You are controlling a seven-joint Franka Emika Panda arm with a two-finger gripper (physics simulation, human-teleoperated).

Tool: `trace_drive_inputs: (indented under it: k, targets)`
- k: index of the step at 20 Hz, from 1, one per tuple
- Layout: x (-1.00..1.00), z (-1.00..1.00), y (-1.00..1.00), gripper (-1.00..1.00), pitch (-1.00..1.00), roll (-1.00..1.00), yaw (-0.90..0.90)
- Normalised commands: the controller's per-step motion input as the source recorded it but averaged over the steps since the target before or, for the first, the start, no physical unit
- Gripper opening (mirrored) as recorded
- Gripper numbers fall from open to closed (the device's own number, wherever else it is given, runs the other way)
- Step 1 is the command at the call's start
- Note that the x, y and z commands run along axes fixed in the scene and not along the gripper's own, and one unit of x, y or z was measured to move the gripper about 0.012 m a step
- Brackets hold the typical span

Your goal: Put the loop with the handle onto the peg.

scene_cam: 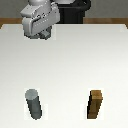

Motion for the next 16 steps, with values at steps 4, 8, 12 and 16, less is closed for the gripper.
trace_drive_inputs:
  k: [4, 8, 12, 16]
  targets:
    - [0.0, 0.5, 0.0, -1.0, 0.0, 0.0, 0.0]
    - [0.0, 0.0, 0.0, -1.0, 0.0, 0.0, 0.0]
    - [0.0, 0.0, 0.0, -1.0, 0.0, 0.0, 0.15]
    - [0.0, 0.0, 0.0, -1.0, 0.0, 0.0, 1.0]
